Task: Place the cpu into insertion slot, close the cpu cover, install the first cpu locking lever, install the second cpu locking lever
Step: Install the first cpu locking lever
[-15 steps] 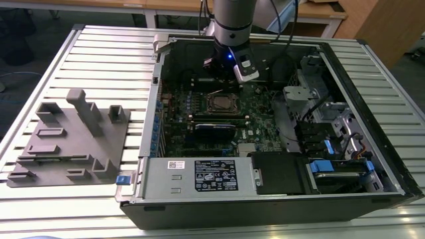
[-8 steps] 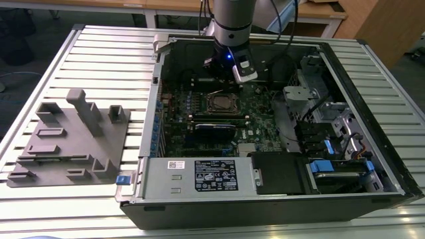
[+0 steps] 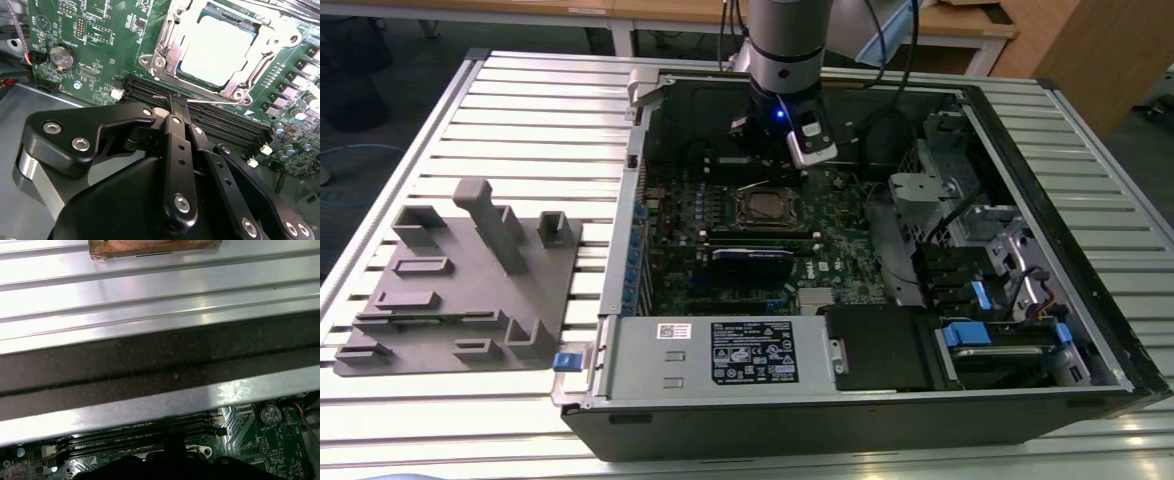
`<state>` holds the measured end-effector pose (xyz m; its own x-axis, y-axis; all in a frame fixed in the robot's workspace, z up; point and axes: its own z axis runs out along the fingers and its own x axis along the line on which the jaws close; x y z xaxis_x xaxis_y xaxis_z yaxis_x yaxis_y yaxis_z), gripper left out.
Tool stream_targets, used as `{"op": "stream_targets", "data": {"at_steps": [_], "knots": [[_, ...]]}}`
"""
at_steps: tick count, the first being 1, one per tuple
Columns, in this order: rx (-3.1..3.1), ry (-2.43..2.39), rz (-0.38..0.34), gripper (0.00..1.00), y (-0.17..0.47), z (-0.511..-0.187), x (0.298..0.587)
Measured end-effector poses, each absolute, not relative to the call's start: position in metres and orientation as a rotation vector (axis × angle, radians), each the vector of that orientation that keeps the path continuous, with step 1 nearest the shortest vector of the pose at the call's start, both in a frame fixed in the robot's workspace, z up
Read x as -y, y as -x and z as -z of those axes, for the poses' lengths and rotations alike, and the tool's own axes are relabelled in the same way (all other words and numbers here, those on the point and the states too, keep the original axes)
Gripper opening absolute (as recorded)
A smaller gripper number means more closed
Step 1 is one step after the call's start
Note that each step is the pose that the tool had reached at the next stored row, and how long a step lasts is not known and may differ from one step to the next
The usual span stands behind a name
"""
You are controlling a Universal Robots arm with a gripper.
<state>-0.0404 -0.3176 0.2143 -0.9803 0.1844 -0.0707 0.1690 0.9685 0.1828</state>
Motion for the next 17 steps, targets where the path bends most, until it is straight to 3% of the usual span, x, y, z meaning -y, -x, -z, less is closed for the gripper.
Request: {"op": "stream_targets", "data": {"at_steps": [17], "knots": [[-3.018, -0.332, -0.267, 0.11, 0.0436, -0.2124, 0.3177]]}}
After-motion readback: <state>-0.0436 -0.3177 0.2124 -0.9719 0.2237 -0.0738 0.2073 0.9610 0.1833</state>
